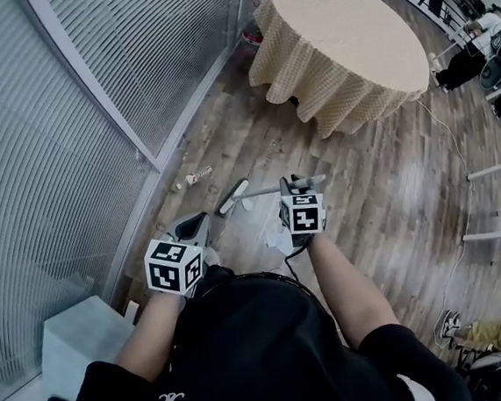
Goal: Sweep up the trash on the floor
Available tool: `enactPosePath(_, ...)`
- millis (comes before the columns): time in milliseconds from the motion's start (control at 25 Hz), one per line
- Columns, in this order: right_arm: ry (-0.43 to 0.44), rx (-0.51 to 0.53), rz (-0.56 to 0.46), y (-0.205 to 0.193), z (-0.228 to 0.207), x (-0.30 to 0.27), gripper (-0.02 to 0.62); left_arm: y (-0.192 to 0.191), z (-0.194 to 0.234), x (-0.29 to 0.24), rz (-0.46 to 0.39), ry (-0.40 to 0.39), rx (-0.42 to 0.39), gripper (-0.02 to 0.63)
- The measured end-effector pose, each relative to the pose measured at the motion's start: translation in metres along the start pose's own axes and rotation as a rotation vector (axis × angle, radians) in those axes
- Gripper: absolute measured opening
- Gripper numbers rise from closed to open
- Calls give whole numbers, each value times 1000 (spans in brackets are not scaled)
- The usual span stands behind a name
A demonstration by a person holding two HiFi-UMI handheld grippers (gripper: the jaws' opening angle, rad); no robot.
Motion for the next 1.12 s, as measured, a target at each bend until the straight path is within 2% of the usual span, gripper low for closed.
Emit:
enactPosePath(120,-63,-51,17,-15,-8,-1,104,0,4,2,2,7,-9,-5)
enactPosePath(360,-118,-111,46,-42,-28,13,104,-2,2,-7,34,-2,-29,-5)
enactPosePath(600,-173,-187,58,-79,-63,46,104,2,-28,-26,55,-54,-74,-5)
enactPosePath(920,-282,-352,98,-144,-115,93,105,1,-69,-50,100,-129,-137,-6)
enactPosePath(1120,-335,-393,106,-165,-138,116,105,-2,-83,-58,118,-148,-158,-6)
Point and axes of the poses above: the fingertips, and each gripper's own axes: x backward along the fingers, z to its left, y out of its top, the point moved 9 cm from there along x, backward along the fingers, and after that the axes turned 7 degrees about x, right-handed, at the moved point
